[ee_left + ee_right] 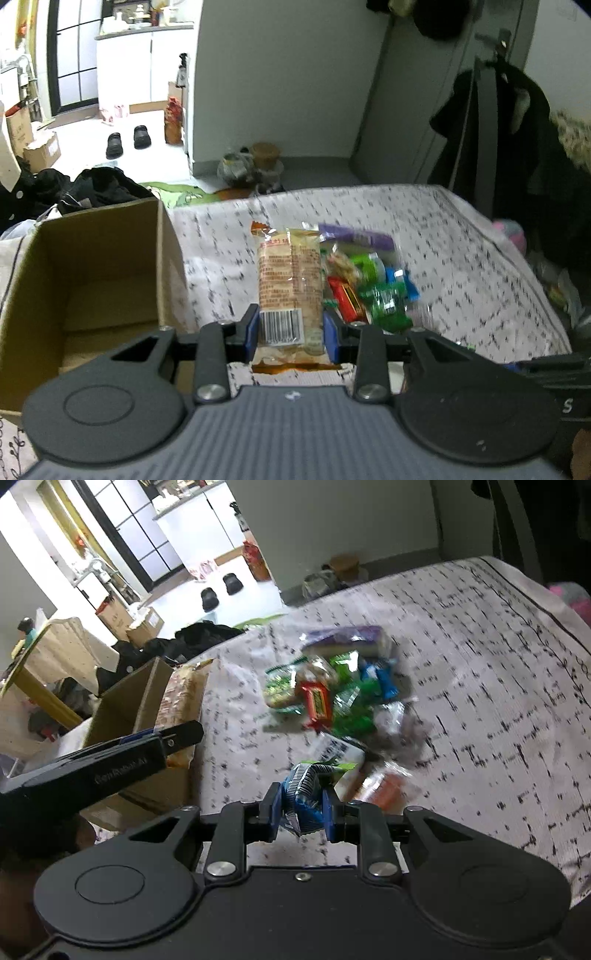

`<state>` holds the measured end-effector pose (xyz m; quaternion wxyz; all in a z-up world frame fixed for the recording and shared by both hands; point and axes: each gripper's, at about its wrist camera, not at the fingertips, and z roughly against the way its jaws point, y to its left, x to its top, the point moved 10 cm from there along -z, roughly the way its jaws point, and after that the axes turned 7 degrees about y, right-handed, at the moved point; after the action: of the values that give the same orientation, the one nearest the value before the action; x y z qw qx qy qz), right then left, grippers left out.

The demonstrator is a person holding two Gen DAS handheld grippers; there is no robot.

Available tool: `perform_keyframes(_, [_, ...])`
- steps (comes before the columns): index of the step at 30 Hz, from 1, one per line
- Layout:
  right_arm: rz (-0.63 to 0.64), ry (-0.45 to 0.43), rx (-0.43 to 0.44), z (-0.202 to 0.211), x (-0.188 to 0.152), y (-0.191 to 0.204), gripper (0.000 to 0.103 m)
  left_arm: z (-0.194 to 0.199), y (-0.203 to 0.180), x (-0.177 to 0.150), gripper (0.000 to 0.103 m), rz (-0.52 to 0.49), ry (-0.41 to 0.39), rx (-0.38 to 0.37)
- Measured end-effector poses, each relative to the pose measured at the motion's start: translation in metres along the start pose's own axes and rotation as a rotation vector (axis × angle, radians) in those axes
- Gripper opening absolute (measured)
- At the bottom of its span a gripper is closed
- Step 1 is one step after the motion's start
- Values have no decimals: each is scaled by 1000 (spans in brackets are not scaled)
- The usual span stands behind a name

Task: Organize snacks
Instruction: 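Carry the pastry bag over the box with the left tool while the right tool carries the blue candy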

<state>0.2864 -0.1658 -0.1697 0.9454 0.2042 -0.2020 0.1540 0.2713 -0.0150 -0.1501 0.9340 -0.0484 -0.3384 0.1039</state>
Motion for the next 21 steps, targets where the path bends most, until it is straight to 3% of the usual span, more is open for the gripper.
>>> perform_keyframes(21, [76,-65,107,-5,29,86,22,61,85,16,34,132,-111,92])
